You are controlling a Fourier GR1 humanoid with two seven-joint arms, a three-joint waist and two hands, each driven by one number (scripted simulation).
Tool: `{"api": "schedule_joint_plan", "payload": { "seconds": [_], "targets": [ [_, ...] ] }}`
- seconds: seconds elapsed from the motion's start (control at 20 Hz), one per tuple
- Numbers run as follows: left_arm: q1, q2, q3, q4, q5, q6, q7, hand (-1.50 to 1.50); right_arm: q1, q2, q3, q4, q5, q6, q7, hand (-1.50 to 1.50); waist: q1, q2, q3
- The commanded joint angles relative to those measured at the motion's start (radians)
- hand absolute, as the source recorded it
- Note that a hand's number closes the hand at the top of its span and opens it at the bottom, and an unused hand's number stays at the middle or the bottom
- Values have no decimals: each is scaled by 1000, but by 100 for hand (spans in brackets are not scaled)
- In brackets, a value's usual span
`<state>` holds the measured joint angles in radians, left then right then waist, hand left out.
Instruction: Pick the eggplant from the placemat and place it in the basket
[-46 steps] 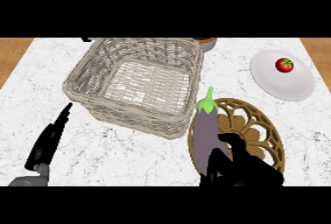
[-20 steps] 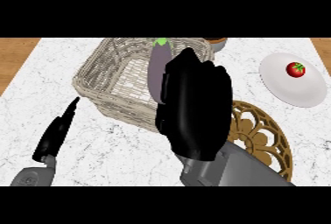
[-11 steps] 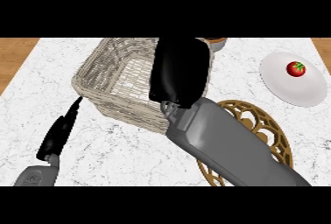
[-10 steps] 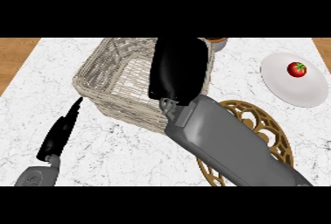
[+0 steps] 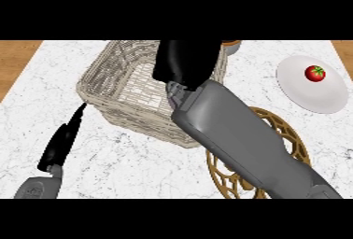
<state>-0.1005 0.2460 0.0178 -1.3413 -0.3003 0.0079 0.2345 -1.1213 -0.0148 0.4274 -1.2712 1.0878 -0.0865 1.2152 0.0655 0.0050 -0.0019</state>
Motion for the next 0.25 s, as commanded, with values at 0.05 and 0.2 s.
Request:
{"api": "schedule_joint_plan", "payload": {
  "seconds": [0.05,0.2],
  "targets": [
    [7,-17,-15,-13,-13,12,18,0,-20,14,-75,-10,69,-212,259,-150,-13,-5,2],
    [43,0,25,9,8,17,-10,0,67,14,-125,-86,127,-209,264,-150,-58,-14,2]
  ]
}}
